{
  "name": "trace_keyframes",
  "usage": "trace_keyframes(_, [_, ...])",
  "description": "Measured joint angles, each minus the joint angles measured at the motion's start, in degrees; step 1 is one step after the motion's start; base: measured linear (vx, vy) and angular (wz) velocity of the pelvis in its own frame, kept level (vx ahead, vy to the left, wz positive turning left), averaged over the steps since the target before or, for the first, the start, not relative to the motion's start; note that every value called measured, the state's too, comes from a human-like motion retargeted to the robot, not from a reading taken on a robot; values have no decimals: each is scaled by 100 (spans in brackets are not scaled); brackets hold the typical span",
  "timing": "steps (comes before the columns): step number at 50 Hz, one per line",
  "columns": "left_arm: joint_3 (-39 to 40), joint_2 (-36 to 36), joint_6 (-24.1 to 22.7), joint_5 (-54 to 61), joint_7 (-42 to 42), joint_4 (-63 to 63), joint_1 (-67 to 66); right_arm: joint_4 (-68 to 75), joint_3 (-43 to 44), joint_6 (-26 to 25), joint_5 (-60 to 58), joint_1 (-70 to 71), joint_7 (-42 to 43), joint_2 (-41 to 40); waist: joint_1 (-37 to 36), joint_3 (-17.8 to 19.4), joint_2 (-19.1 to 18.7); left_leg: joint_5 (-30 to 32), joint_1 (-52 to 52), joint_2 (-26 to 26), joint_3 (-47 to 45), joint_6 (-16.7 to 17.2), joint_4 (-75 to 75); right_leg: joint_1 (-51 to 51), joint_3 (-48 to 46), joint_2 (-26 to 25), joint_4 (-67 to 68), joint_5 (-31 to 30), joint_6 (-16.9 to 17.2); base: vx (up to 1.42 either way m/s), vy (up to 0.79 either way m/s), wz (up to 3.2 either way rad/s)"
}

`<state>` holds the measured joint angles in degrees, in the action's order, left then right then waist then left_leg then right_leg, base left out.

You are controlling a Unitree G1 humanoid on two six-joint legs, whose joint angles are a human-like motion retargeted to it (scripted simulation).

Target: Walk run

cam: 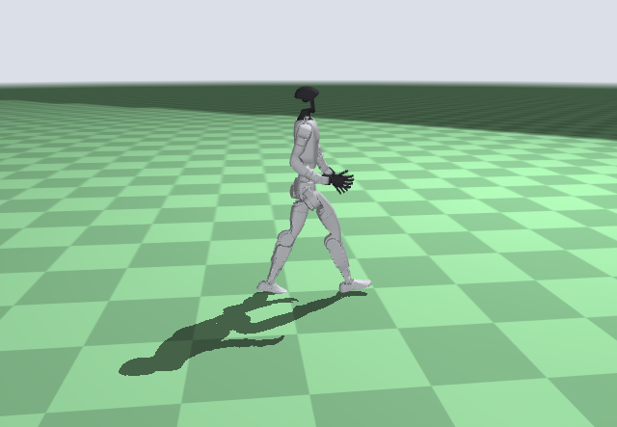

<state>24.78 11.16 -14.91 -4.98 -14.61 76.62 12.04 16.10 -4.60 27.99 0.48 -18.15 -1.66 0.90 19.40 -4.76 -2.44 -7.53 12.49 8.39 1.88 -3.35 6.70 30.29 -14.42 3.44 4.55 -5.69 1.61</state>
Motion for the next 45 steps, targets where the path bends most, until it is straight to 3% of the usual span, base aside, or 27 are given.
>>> trace_keyframes(2, [-39, -24, -5, -159, 5, 225, -224, 37, 25, -30, -19, -81, -24, -19, 235, -77, -122, 952, 16, -126, 304, 552, 311, -113, 8, -12, 198, -266, -106, 92, -32, 91])
trace_keyframes(5, [-139, -163, 89, -471, 72, 677, -692, 63, 28, -48, 26, -204, 12, 13, 359, -135, -189, 2903, -176, -133, 624, 1592, 1305, -355, 551, -162, 624, 39, -424, 102, -37, 46])
trace_keyframes(7, [-314, -230, 187, -698, 138, 1065, -965, 66, 4, -71, 117, -173, 57, 69, 314, -90, -32, 3667, -691, -47, 269, 1835, 2673, -717, 518, -27, 784, 428, -597, 100, -28, 9])
trace_keyframes(9, [-475, -224, 300, -956, 86, 1366, -1252, 50, -87, -72, 174, -59, 92, 155, 299, -35, 63, 3738, -1281, -125, 34, 1834, 3888, -1107, 454, -82, 696, 640, -714, 90, -36, -7])
trace_keyframes(10, [-529, -243, 356, -1124, 41, 1461, -1407, 46, -124, -66, 193, 43, 109, 206, 213, -137, 248, 3715, -1498, 117, 49, 1831, 3853, -1248, 604, 7, 564, 696, -759, 87, -40, -36])
trace_keyframes(15, [-393, -492, 339, -1984, 343, 1713, -2462, 13, -99, -47, 210, 563, 37, 370, -327, -32, 419, 1631, -3113, -369, -962, 809, 4207, -1950, 980, -328, 141, 918, -949, 85, -26, -79])
trace_keyframes(18, [-115, -552, 476, -2058, 404, 2023, -2990, -113, -106, 11, 215, 825, 51, 480, -795, 120, 474, 1201, -3771, -478, -1304, 383, 3080, -2338, 1265, -702, -36, 1073, -1133, 91, -20, -112])
trace_keyframes(22, [449, -654, 892, -2009, 238, 2079, -3659, -226, 97, 73, 261, 1146, -8, 600, -1328, 352, 363, 1087, -4306, -557, -1546, -241, 982, -2916, 1412, -1157, -129, 1414, -1293, 88, -13, -69])
trace_keyframes(25, [890, -743, 944, -1796, 101, 2079, -4066, -274, 199, 223, 208, 1166, 20, 655, -1450, 396, 391, 736, -4525, -186, -1403, -573, -345, -3328, 1337, -1248, -115, 1598, -1345, 106, -7, -23])
trace_keyframes(28, [1170, -792, 966, -1608, -28, 2079, -4317, -210, 157, 380, 103, 948, 193, 572, -1570, 323, 565, 568, -4398, -126, -1334, -527, -521, -3641, 1140, -1150, 109, 1302, -1303, 125, -3, -40])
trace_keyframes(30, [1246, -759, 1016, -1559, 7, 2079, -4347, -108, 133, 367, 107, 743, 282, 428, -1713, 218, 613, 462, -4194, -316, -1726, -641, -110, -3776, 978, -1096, 306, 601, -1153, 113, -2, -57])
trace_keyframes(32, [1243, -714, 1012, -1496, 146, 2079, -4303, -5, 94, 301, 133, 501, 289, 301, -1908, 100, 603, 784, -3937, -458, -1955, -560, -52, -3884, 616, -993, 627, -675, -1032, 142, 1, -72])
trace_keyframes(35, [1036, -650, 1032, -1199, 259, 2079, -4099, 118, -51, 257, 174, 162, 234, 200, -1734, -58, 493, 873, -3687, -459, -1031, -497, 318, -3529, 501, -1018, 1985, -2431, -877, 143, 0, 7])
trace_keyframes(37, [800, -568, 1053, -1050, 147, 2079, -3689, 179, -152, 243, 184, 114, 189, 230, -1485, 44, 684, 513, -3341, -85, -936, -620, 554, -2916, -98, -279, 4032, -2431, -918, 130, 1, 36])
trace_keyframes(38, [726, -494, 1039, -1015, 108, 2079, -3368, 211, -191, 235, 200, 147, 152, 222, -1512, 46, 564, 439, -3146, -352, -1275, -609, 510, -2724, -253, -217, 4342, -2431, -913, 94, 0, -22])
trace_keyframes(40, [557, -391, 945, -996, 193, 1946, -2707, 235, -238, 219, 223, 163, 95, 202, -1561, -17, 136, 339, -2779, -858, -1378, -499, 278, -2265, -170, -807, 4251, -2168, -915, 87, -1, -29])
trace_keyframes(42, [277, -342, 802, -900, 339, 1538, -2021, 235, -180, 221, 236, 223, 47, 214, -1552, -5, 15, 177, -2483, -813, -1226, -436, 190, -1701, 147, -1134, 4284, -1745, -939, 107, -3, 27])
trace_keyframes(45, [-247, -250, 349, -704, 457, 721, -1122, 154, -23, 258, 266, 268, -15, 243, -1040, 56, -129, 80, -2008, -755, -1035, -370, -36, -942, 29, -1019, 3970, -869, -633, 102, -4, 165])
